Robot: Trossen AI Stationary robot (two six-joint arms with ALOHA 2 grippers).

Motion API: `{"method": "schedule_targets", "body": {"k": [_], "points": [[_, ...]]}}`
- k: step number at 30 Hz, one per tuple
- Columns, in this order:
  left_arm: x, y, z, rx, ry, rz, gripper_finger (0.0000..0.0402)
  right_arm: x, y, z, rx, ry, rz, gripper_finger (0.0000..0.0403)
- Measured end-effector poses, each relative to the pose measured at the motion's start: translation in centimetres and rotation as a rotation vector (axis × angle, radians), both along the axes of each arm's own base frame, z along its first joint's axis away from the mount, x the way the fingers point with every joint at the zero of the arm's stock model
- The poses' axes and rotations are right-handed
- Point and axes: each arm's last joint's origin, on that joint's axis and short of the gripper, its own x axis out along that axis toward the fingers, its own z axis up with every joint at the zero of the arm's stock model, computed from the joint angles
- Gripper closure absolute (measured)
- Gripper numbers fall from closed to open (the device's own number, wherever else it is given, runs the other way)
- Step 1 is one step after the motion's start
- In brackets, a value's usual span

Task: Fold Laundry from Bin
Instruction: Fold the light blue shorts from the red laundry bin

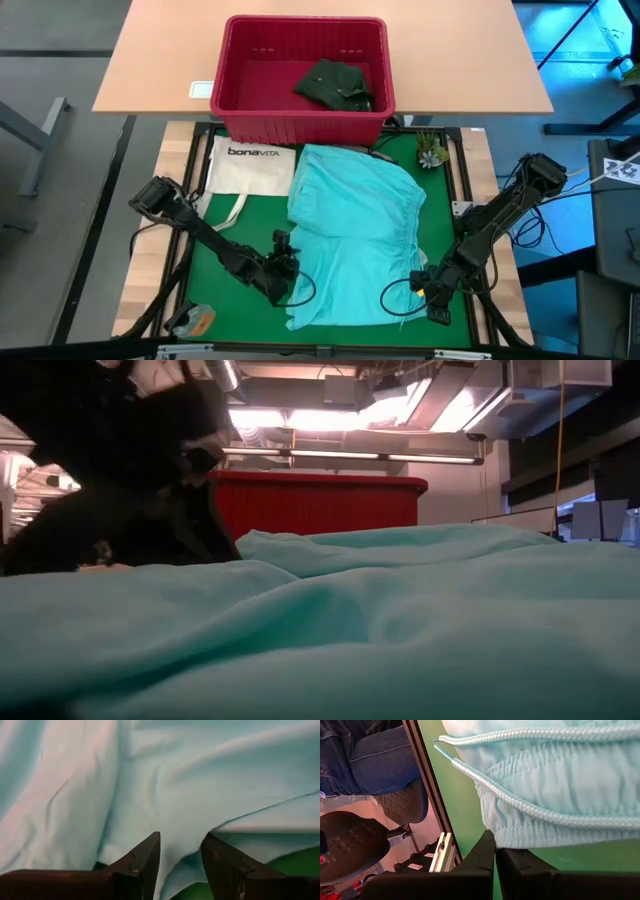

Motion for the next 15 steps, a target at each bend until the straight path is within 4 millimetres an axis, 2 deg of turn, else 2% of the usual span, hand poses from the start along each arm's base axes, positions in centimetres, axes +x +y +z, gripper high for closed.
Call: {"method": "schedule_targets", "body": {"k": [9,12,15], "points": [[0.7,1.9,-0.1,-0.04,0.005,0.1,0.0273,0.0,0.0,0.0,0.001,0.0,0.0,0.0397],[0.4,2.0,-0.3,-0.073,0.01,0.148,0.0297,0.0,0.0,0.0,0.007,0.005,0.005,0.0397],[0.2,2.1,-0.4,-0.093,-0.009,0.207,0.034,0.0,0.0,0.0,0.023,0.017,0.016,0.0397]]}}
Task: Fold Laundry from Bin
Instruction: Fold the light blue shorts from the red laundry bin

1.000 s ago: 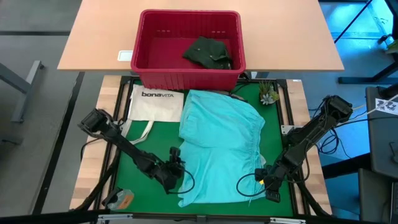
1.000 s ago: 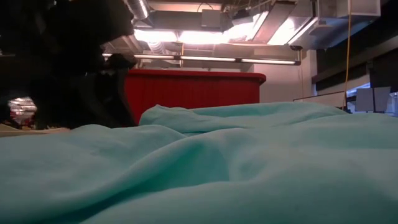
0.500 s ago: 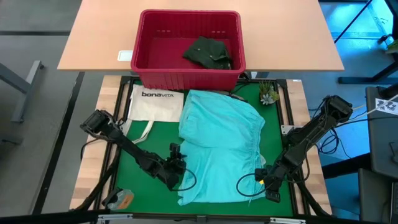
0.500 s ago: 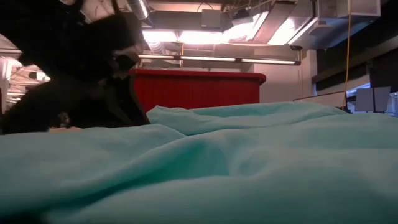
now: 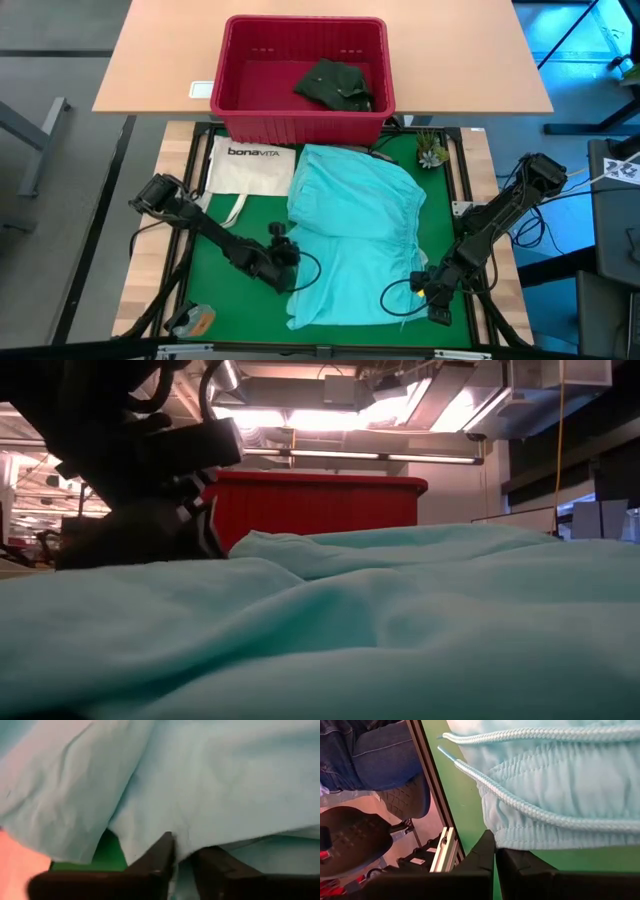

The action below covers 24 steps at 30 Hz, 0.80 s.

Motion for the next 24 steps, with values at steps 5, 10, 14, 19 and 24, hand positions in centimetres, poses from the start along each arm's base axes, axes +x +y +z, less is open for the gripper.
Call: {"method": "schedule_targets", "body": {"k": [5,10,14,19,24], "points": [[-0.5,0.8,-0.2,-0.048,-0.053,0.179,0.0394,0.0,0.0,0.0,0.014,0.024,-0.011,0.0397],[-1.9,2.5,-0.1,-0.027,0.024,0.354,0.0399,-0.1,0.1,0.0,0.034,0.061,-0.027,0.0397],[-2.3,3.2,-0.1,0.007,0.082,0.369,0.0399,-0.1,0.1,0.0,0.038,0.065,-0.024,0.0397],[-1.9,3.6,-0.2,0.017,0.148,0.304,0.0398,-0.1,0.1,0.0,0.037,0.064,-0.025,0.0397],[-1.6,3.9,-0.3,-0.047,0.169,0.306,0.0376,0.0,0.0,0.0,0.013,0.043,-0.046,0.0397]]}}
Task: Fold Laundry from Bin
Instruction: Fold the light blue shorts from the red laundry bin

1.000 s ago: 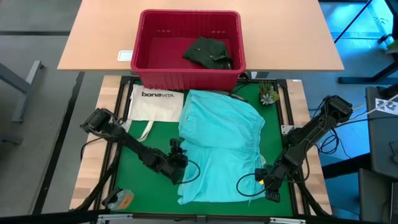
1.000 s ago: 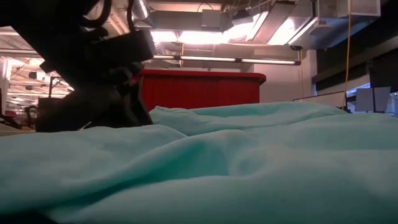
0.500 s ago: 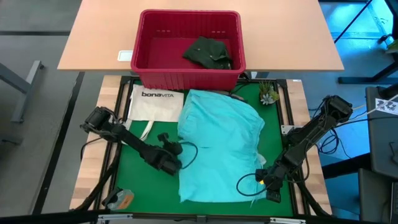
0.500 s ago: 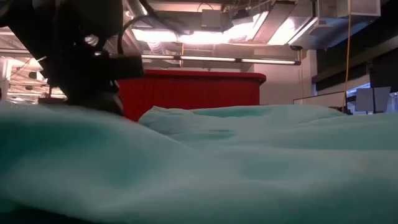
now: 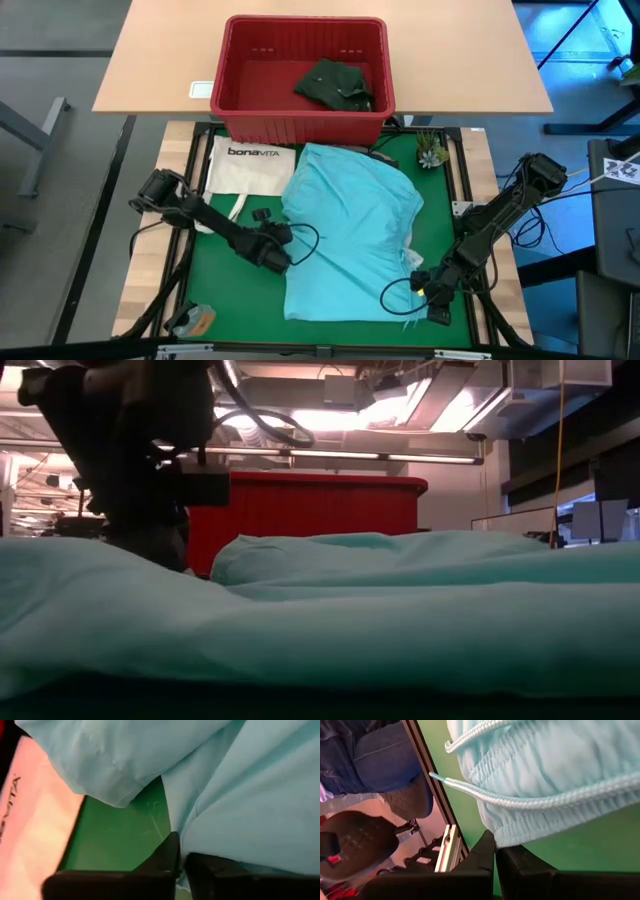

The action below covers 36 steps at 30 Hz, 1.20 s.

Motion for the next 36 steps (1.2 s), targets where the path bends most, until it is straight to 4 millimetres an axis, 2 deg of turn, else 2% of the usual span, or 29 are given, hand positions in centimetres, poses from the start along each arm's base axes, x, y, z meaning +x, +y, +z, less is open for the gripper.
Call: {"method": "schedule_targets", "body": {"k": [5,8,17,20,24,29,36], "points": [[0.4,0.3,0.1,-0.033,-0.019,0.018,0.0319,0.0,0.0,0.0,0.001,-0.004,-0.002,0.0396],[0.7,0.3,0.4,-0.05,-0.023,0.023,0.0285,0.0,0.0,0.0,0.008,-0.001,0.003,0.0379],[2.5,-0.4,3.1,-0.093,0.053,-0.047,0.0219,0.1,0.0,0.0,0.0,-0.009,-0.004,0.0261],[2.7,-0.7,3.9,-0.115,0.12,-0.096,0.021,0.0,0.0,0.0,0.012,0.0,0.008,0.023],[2.6,-0.9,5.1,-0.098,0.18,-0.098,0.0212,-0.2,0.1,0.1,0.067,0.061,0.04,0.0208],[2.4,-1.5,6.9,-0.079,0.227,-0.085,0.0216,-0.3,0.1,0.2,0.072,0.075,0.022,0.0204],[2.3,-4.2,8.6,-0.152,0.214,-0.159,0.0217,-0.4,-0.2,1.3,0.076,0.003,-0.007,0.0204]]}}
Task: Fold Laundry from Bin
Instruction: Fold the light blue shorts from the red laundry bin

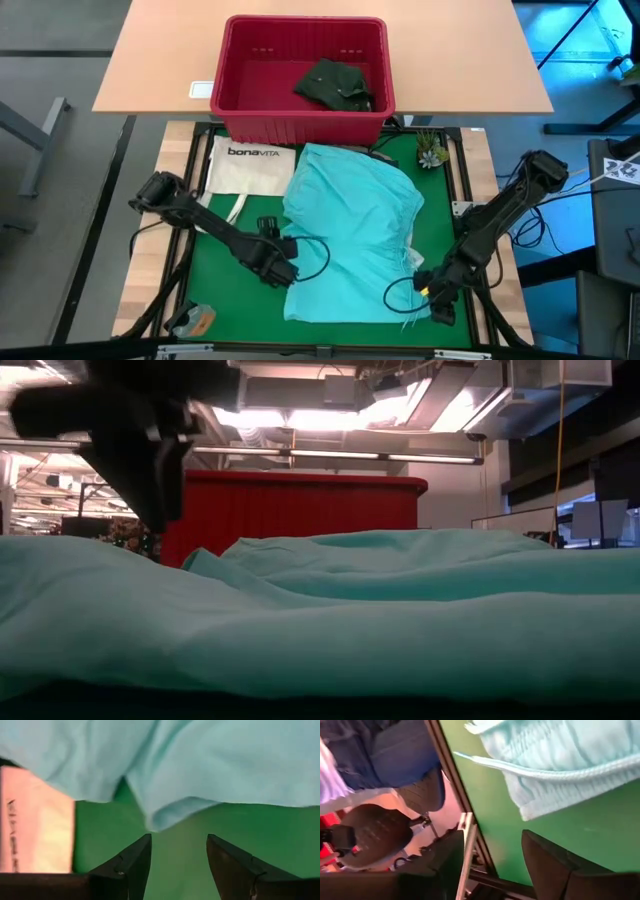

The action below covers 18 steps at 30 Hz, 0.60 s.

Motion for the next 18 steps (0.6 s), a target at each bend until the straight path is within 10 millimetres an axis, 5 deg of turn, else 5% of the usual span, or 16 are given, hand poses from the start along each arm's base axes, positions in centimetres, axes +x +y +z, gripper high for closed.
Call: {"method": "schedule_targets", "body": {"k": [10,18], "points": [[1.5,-5.0,1.2,-0.335,-0.314,0.061,0.0217,0.1,-0.9,2.8,-0.045,-0.304,-0.141,0.0204],[2.6,-8.9,2.3,-0.548,-0.577,-0.027,0.0217,-0.1,2.1,4.0,-0.06,-0.686,-0.039,0.0204]]}}
